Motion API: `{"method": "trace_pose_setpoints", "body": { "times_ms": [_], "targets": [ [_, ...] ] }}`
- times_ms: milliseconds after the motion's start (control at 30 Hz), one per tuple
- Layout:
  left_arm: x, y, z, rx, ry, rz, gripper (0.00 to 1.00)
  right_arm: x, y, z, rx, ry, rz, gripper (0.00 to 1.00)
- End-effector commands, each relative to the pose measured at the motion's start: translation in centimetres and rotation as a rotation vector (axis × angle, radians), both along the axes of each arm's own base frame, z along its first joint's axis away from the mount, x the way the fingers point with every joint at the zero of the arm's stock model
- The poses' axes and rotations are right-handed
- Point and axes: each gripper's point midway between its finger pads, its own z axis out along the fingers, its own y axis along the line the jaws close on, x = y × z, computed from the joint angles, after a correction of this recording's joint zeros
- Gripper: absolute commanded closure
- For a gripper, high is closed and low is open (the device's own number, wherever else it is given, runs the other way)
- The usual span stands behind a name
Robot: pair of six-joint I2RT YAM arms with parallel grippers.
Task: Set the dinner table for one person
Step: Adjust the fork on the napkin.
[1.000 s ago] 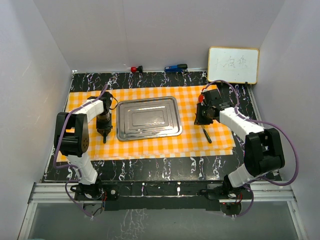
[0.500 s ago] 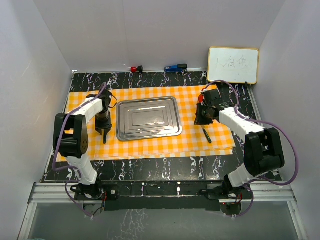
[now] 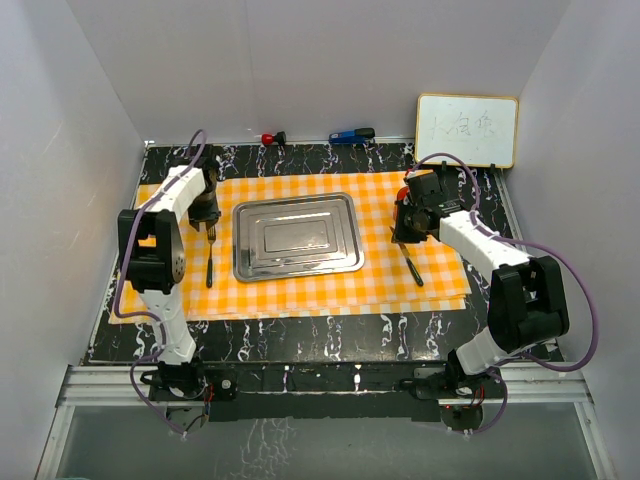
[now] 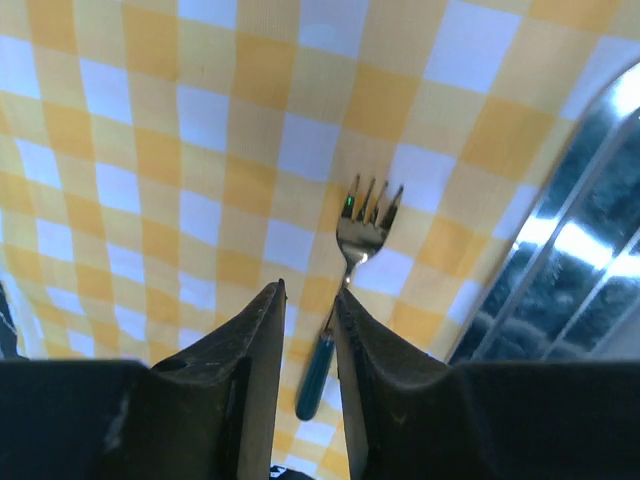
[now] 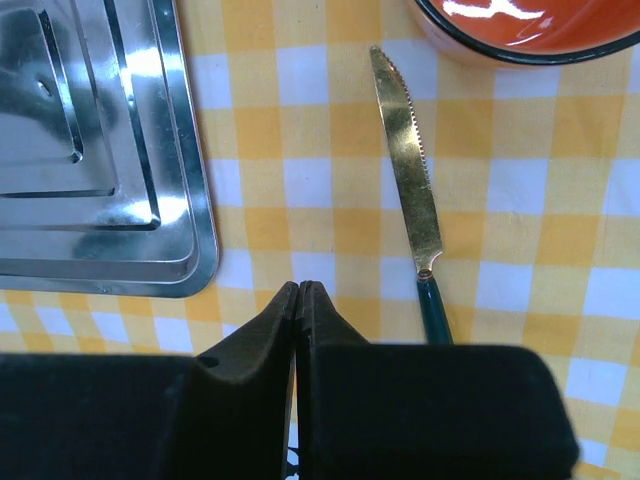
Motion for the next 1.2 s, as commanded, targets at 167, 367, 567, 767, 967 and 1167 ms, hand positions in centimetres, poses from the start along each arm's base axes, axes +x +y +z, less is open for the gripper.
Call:
{"method": "trace_pose_setpoints", "body": {
  "times_ms": [167, 367, 567, 767, 967, 1167],
  "targets": [
    [1.3, 6.1, -0.5, -0.143, -0.056, 0.233, 0.93, 1.4, 0.3, 2.7, 0.02, -0.103, 0.003, 1.0],
    [2.4, 8.4, -0.3, -0.13, -0.103, 0.285, 0.94, 1.9, 0.7, 2.4, 0.027, -0.108, 0.013, 1.0],
    [3.8, 8.0, -1.6, -0.179, -0.118, 0.304, 0.94, 5.6, 2.5, 4.0, 0.094, -0.269, 0.064, 1.0],
    [3.9, 6.9, -2.5, -0.242, -0.14, 0.302, 0.94, 12.5, 3.8, 5.9, 0.078, -0.373, 0.089, 1.0],
    [2.7, 6.9, -3.6, -0.235, -0.114, 0.313, 0.94, 17.6, 5.5, 4.5, 0.08, -0.392, 0.126, 1.0],
    [2.4, 6.9, -3.8, -0.229, -0.111, 0.329, 0.94, 18.9, 6.5, 2.5, 0.117, -0.365, 0.129, 1.0]
  ]
}}
